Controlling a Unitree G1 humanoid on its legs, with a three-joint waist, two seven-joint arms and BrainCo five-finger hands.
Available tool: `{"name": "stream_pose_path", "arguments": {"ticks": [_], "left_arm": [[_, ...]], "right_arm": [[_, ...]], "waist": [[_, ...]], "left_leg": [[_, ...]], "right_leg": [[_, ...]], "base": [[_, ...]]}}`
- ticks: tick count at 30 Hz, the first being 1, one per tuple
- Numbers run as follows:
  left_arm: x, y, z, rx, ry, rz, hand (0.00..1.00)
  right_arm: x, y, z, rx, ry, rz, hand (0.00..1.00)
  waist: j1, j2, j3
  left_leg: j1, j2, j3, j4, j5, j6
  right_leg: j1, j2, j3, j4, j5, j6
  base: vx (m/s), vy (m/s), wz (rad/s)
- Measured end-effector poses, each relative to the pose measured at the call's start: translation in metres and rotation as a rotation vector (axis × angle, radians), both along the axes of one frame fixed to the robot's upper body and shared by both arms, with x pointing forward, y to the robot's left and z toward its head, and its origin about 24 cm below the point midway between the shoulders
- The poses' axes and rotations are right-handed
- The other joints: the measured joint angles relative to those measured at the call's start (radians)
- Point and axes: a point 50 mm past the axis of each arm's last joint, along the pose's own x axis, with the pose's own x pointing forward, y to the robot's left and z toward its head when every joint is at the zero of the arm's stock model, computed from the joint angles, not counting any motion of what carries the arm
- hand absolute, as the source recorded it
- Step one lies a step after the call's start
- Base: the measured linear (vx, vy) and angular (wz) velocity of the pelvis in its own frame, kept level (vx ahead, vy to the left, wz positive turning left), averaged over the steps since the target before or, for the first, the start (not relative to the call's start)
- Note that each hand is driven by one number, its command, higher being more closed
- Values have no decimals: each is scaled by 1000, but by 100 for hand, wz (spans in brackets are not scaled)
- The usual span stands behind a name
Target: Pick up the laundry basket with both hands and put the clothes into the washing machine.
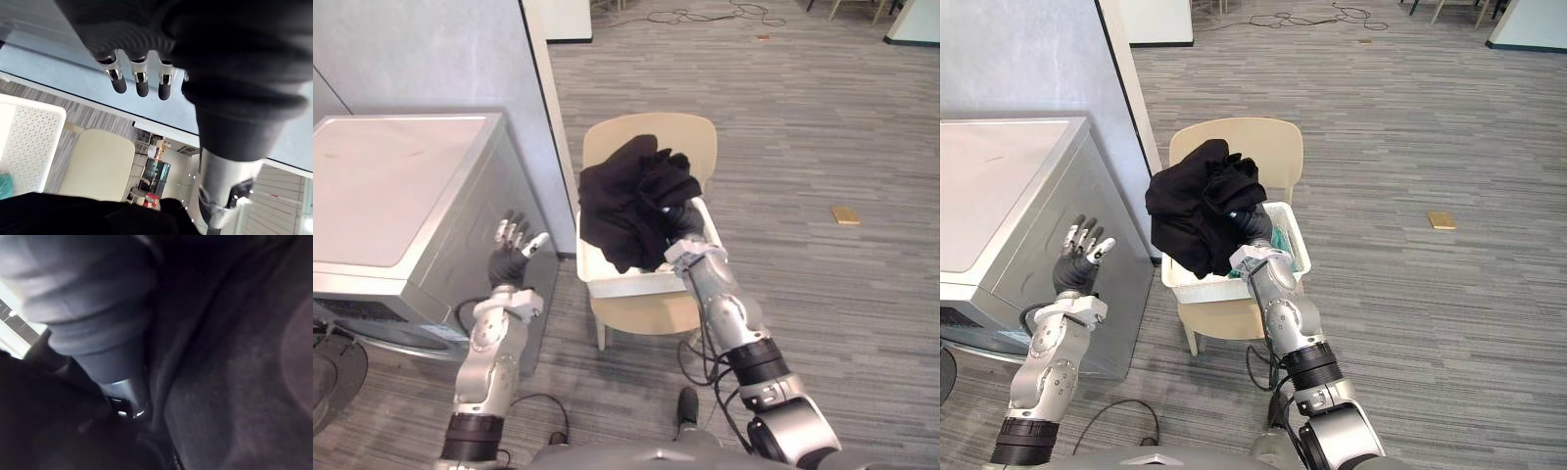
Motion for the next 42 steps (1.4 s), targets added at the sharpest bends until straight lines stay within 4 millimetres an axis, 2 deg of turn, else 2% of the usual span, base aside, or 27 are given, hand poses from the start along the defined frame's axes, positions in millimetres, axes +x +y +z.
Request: {"name": "stream_pose_path", "arguments": {"ticks": [5, 9, 16, 27, 28, 33, 42], "left_arm": [[0, -18, -2, 7, 15, -111, 0], [6, -36, -1, 9, 16, -216, 0], [14, -63, -9, -3, 74, -351, 0], [27, -86, -16, 76, 123, -433, 0], [28, -88, -15, 75, 122, -435, 100], [33, -91, -14, 69, 128, -425, 100], [33, -100, -11, -51, 130, -413, 100]], "right_arm": [[-3, 0, -7, -17, 20, 11, 100], [-5, 5, -9, -35, 18, 43, 100], [-7, 9, -12, -71, 25, 82, 100], [-11, 16, -16, -78, 42, 131, 100], [-11, 17, -16, -78, 41, 136, 100], [-12, 19, -15, -75, 33, 140, 100], [-13, 21, -9, -66, 5, 137, 100]], "waist": [[-4, -1, -28], [-8, -1, -29], [-25, -1, -30], [-50, -3, -33], [-51, -4, -33], [-58, -10, -37], [-66, -21, -41]], "left_leg": [[3, 7, 6, 2, -7, -5], [5, 14, 14, 14, -16, -6], [16, 13, 30, 18, -24, -7], [2, 14, 30, 53, -43, -8], [2, 14, 30, 53, -43, -8], [1, 14, 29, 53, -43, -8], [2, 14, 32, 53, -43, -7]], "right_leg": [[1, 8, 2, 0, 6, 1], [3, 14, 6, 0, 6, 1], [3, 18, 25, 0, 5, 0], [3, 18, 35, 0, 7, -1], [3, 18, 35, 0, 7, -1], [3, 18, 37, -1, 7, -2], [3, 18, 40, -1, 8, -2]], "base": [[16, -2, -3], [-6, -7, -5], [-13, -1, -7], [-3, 0, -1], [0, 0, 0], [0, 0, 0], [0, 0, 0]]}}
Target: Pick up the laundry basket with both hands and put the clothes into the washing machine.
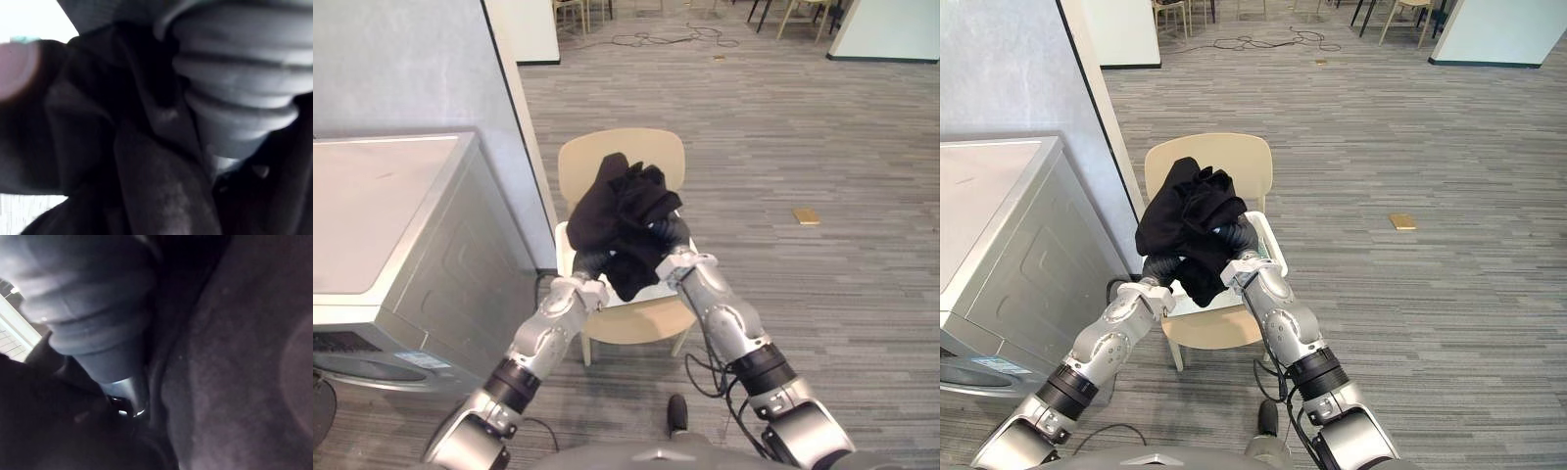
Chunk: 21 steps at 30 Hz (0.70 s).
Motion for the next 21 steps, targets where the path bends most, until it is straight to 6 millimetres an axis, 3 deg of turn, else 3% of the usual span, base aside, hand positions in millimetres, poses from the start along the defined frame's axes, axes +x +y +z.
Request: {"name": "stream_pose_path", "arguments": {"ticks": [5, 6, 15, 18, 21], "left_arm": [[0, -2, -2, -11, 8, 6, 100], [0, -2, -3, -11, 9, 5, 100], [-1, 11, -19, -1, 76, 65, 100], [-5, 26, -31, -8, 121, 113, 100], [3, 57, -33, -52, 147, 255, 100]], "right_arm": [[0, 0, 0, 1, -2, -3, 100], [0, 0, 0, 1, 0, -4, 0], [-20, -5, -16, 10, 16, 43, 0], [-29, -19, -20, 11, 18, 20, 0], [-38, -49, -33, -18, 43, -74, 0]], "waist": [[0, -5, 0], [0, -8, 1], [0, -44, -5], [-1, -53, -1], [-6, -66, 2]], "left_leg": [[0, 0, 3, 1, 0, 0], [0, 0, 3, 1, 0, 0], [8, 2, 15, 0, -6, 9], [12, 2, 18, 0, -10, 4], [15, 4, 22, 0, -12, 6]], "right_leg": [[0, 0, 3, 0, 1, 0], [0, 0, 5, 0, 1, -1], [0, 2, 16, 0, 2, -1], [0, 5, 22, 0, 2, 0], [0, 8, 27, 0, 2, 0]], "base": [[0, 0, 0], [0, 0, 0], [0, 0, -2], [-6, -6, -7], [-14, -10, -5]]}}
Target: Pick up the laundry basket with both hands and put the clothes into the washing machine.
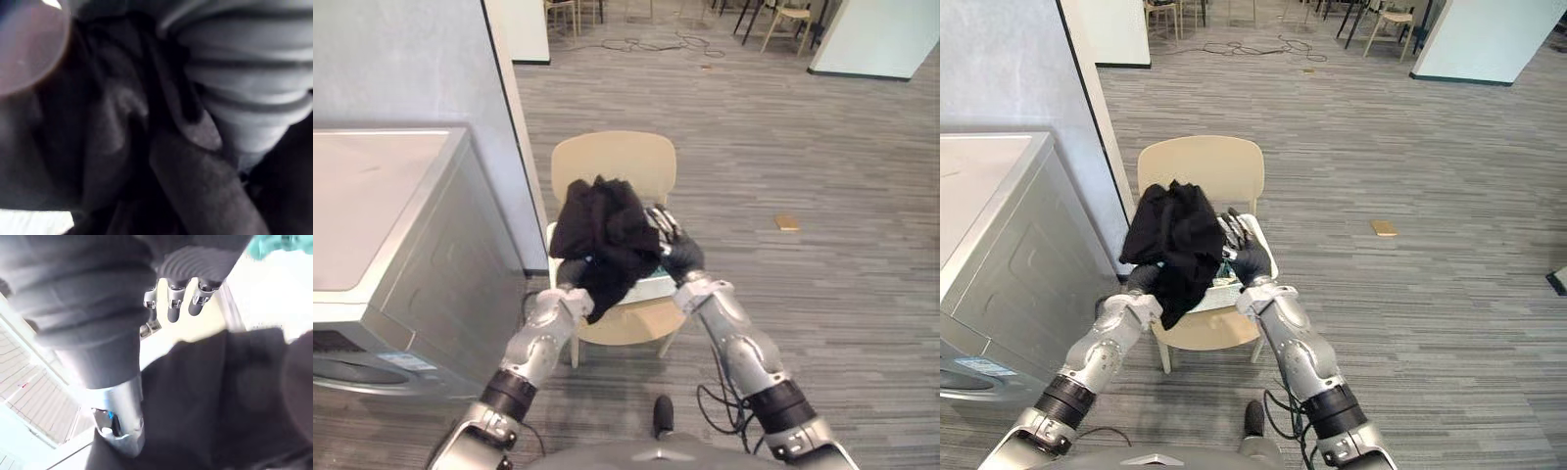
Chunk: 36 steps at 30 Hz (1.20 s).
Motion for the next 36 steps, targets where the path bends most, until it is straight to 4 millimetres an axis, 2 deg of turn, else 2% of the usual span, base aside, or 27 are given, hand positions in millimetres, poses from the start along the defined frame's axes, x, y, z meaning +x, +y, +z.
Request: {"name": "stream_pose_path", "arguments": {"ticks": [1, 2, 4, 7, 11, 14, 16, 19, 20, 23, 26, 28, 32, 34, 36], "left_arm": [[1, 10, 2, -6, -6, 49, 100], [0, 12, 2, -10, -9, 63, 100], [-2, 27, 5, -42, -31, 158, 100], [-12, 33, -1, -89, -18, 225, 100], [-29, 37, -16, -125, 38, 278, 100], [-44, 50, -27, -129, 72, 345, 100], [-57, 63, -37, -104, 108, 400, 100], [-74, 73, -49, -90, 158, 439, 100], [-86, 75, -57, -80, 196, 454, 100], [-112, 75, -76, -80, 288, 468, 100], [-130, 69, -95, -87, 392, 475, 100], [-147, 60, -119, -91, 523, 463, 100], [-181, 55, -152, -52, 730, 440, 100], [-209, 55, -172, -23, 886, 445, 100], [-219, 60, -179, -5, 946, 445, 100]], "right_arm": [[-8, -16, -9, -4, 31, -67, 0], [-10, -20, -11, -12, 39, -88, 0], [-23, -49, -24, -58, 83, -228, 0], [-31, -64, -31, -98, 107, -319, 0], [-37, -71, -36, -89, 123, -394, 0], [-46, -87, -44, -120, 167, -502, 0], [-58, -103, -54, -129, 224, -607, 0], [-71, -116, -67, -149, 291, -691, 0], [-82, -122, -76, -144, 346, -747, 0], [-101, -124, -100, -172, 471, -796, 0], [-118, -119, -121, -200, 594, -826, 0], [-138, -113, -146, -202, 736, -841, 0], [-164, -102, -180, -228, 940, -827, 0], [-187, -96, -202, -217, 1091, -825, 0], [-205, -92, -215, -190, 1197, -835, 0]], "waist": [[1, 0, 0], [1, 0, 0], [-2, 1, 0], [-9, 2, 1], [-10, 8, 5], [-10, 21, 11], [-4, 31, 12], [1, 43, 14], [4, 51, 19], [10, 66, 13], [18, 75, 7], [31, 80, 9], [32, 75, 0], [32, 75, -1], [35, 75, -1]], "left_leg": [[0, 0, 2, 0, 0, 0], [0, 0, 3, 0, 0, 0], [1, 0, 8, 1, 2, -3], [5, -1, 21, 1, 0, -3], [3, 0, 31, 1, -3, -4], [3, 0, 31, 2, -5, -4], [3, 0, 31, 1, -5, -4], [6, 0, 29, 1, -6, -3], [13, 1, 27, 1, -7, -3], [17, 2, 27, 1, -17, -2], [20, 5, 31, 1, -17, -3], [44, 10, 32, 1, -20, -2], [56, 9, 32, 3, -31, 7], [56, 9, 32, 2, -32, 7], [56, 11, 31, 0, -32, 7]], "right_leg": [[-2, 0, -2, 0, -3, 3], [-2, 0, -3, 0, -4, 4], [-5, 1, -1, 0, -5, 6], [-9, 2, 10, 0, -4, 4], [-19, 5, 16, 0, -3, 4], [-19, 5, 16, 0, -3, 4], [-19, 5, 15, 0, -5, 6], [-14, 5, 13, 0, -8, 9], [-4, 5, 12, 0, -13, 13], [2, 4, 9, 0, -23, 8], [7, 4, 4, 1, -25, 8], [36, 5, -8, 1, -22, 6], [53, 2, -12, 0, -34, 11], [53, 2, -13, -3, -35, 11], [53, 3, -15, -5, -36, 12]], "base": [[0, 0, 0], [2, -9, -4], [12, -3, -4], [10, 0, -9], [-3, -5, -10], [0, 0, 0], [0, 0, 0], [-4, -3, 2], [-11, -8, 6], [-6, -2, 1], [1, -4, 1], [8, -9, 8], [-3, -4, 4], [0, 0, 0], [0, 0, 0]]}}
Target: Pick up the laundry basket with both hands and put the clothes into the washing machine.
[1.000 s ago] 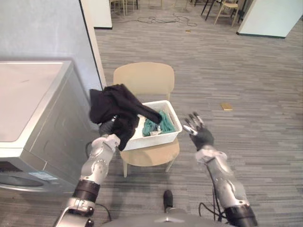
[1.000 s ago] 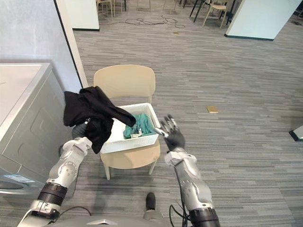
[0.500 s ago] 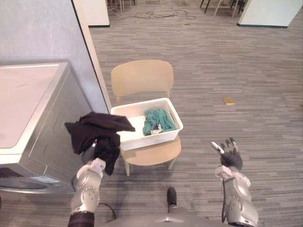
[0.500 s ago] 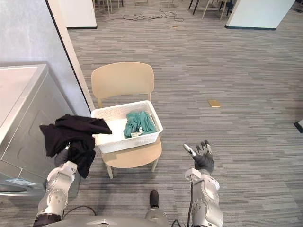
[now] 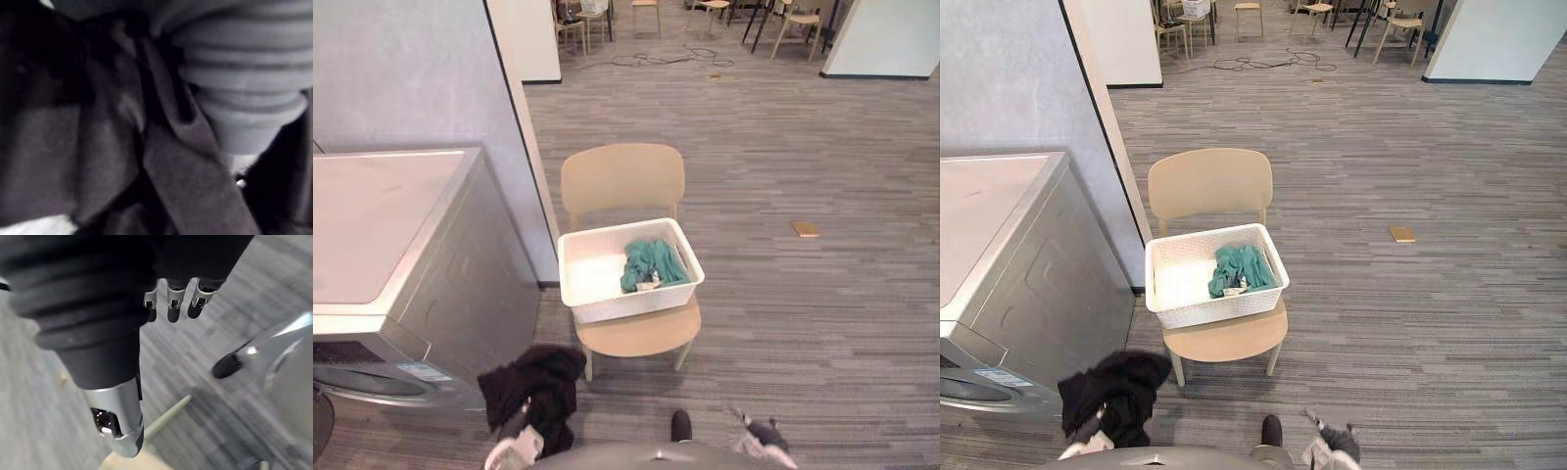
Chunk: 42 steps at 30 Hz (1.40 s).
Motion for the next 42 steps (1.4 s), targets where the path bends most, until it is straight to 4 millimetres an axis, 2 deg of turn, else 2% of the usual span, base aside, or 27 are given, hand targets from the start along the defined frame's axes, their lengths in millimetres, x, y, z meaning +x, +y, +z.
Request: {"name": "stream_pose_path", "arguments": {"ticks": [1, 4, 8, 9, 19, 23, 25, 26, 29, 32, 33, 34, 35, 37, 38, 39, 40, 41, 42], "left_arm": [[-10, 4, -6, 11, 62, -17, 100], [-22, 11, -10, 13, 118, -11, 100], [-30, 15, -11, 11, 143, 25, 100], [-34, 13, -14, -24, 148, 134, 100], [-33, 13, -14, -25, 147, 134, 100], [-30, 15, -14, -25, 148, 127, 100], [-29, 16, -14, -24, 143, 126, 100], [-28, 15, -13, -25, 140, 119, 100], [-22, 14, -12, -27, 112, 106, 100], [-20, 12, -12, -35, 95, 102, 100], [-20, 12, -12, -36, 96, 100, 100], [-21, 12, -12, -38, 98, 99, 100], [-23, 12, -12, -40, 105, 100, 100], [-32, 12, -14, -43, 129, 111, 100], [-38, 13, -14, -45, 150, 123, 100], [-40, 13, -15, -42, 162, 133, 100], [-40, 14, -15, -37, 168, 134, 100], [-36, 23, -13, -15, 162, 125, 100], [-36, 34, -12, 18, 167, 93, 100]], "right_arm": [[-19, 2, -10, 43, 76, -71, 0], [-43, 1, -19, 81, 168, -134, 0], [-54, 2, -23, 116, 196, -140, 0], [-32, -4, -25, 167, 150, -198, 0], [-36, -7, -25, 166, 145, -242, 0], [-40, -5, -27, 191, 152, -267, 0], [-37, -5, -27, 195, 140, -263, 0], [-35, -7, -26, 194, 129, -255, 0], [-25, -15, -23, 174, 106, -212, 0], [-15, -29, -19, 128, 99, -163, 0], [-4, -32, -17, 114, 80, -136, 0], [9, -36, -14, 104, 50, -126, 0], [13, -37, -13, 100, 41, -123, 0], [23, -44, -9, 78, 23, -99, 0], [24, -49, -7, 63, 23, -95, 0], [23, -54, -5, 47, 32, -84, 0], [22, -55, -5, 43, 39, -80, 0], [23, -51, -6, 53, 39, -77, 0], [21, -35, -13, 104, 56, -72, 0]], "waist": [[3, 0, 0], [2, 3, 0], [-5, 3, 0], [-14, 29, 40], [-18, 32, 44], [-27, 36, 74], [-26, 48, 75], [-26, 43, 78], [-21, 40, 103], [6, 45, 124], [13, 38, 127], [10, 28, 134], [13, 28, 134], [12, 27, 135], [10, 27, 135], [0, 28, 135], [-2, 28, 135], [-2, 6, 142], [-1, -27, 148]], "left_leg": [[0, -1, 0, -1, 0, 0], [13, -2, -1, -8, -1, -1], [30, -3, -1, -17, -7, -3], [65, -10, -5, -16, -37, 7], [65, -8, -8, -14, -37, 8], [54, 5, -40, 12, -43, 18], [15, 8, -64, 41, -44, 22], [-19, 7, -86, 60, -36, 26], [-78, -24, -135, 70, 32, 54], [-126, -58, -171, 82, 90, 68], [-151, -79, -169, 89, 116, 86], [-173, -91, -173, 86, 143, 86], [-185, -88, -159, 106, 133, 82], [-212, -39, -129, 208, 75, 94], [-216, 4, -119, 250, 52, 98], [-215, 31, -120, 249, 37, 77], [-212, 31, -123, 235, 12, 38], [-208, -2, -104, 227, -9, -8], [-200, -31, -97, 209, -3, -2]], "right_leg": [[0, 0, 0, -1, -1, 1], [9, 0, 1, -1, -5, 3], [19, 0, 2, -1, -12, 7], [52, -4, -1, -1, -39, 23], [57, -4, -10, -1, -40, 23], [88, -3, -53, 5, -58, 14], [88, -5, -85, 6, -62, 12], [87, -12, -115, 7, -67, 11], [82, -65, -209, 90, -123, 17], [69, -137, -310, 223, -204, 23], [49, -173, -333, 275, -230, 19], [50, -230, -378, 307, -248, 13], [55, -241, -397, 317, -251, 13], [70, -248, -417, 335, -252, 11], [76, -261, -429, 359, -259, 21], [75, -280, -438, 390, -266, 38], [71, -290, -438, 403, -266, 49], [71, -316, -429, 402, -254, 58], [85, -324, -428, 352, -221, 48]], "base": [[0, 0, 0], [0, 0, 0], [0, 0, 0], [0, 0, 0], [0, 0, 0], [-8, -10, 26], [-15, -21, 53], [-24, -23, 82], [-35, -11, 117], [-26, 16, 118], [-111, 57, 108], [-114, 67, 103], [-80, 53, 89], [-43, 42, 39], [-73, 116, 39], [-77, 157, 40], [-78, 226, 37], [-51, 246, 20], [-28, 232, 15]]}}
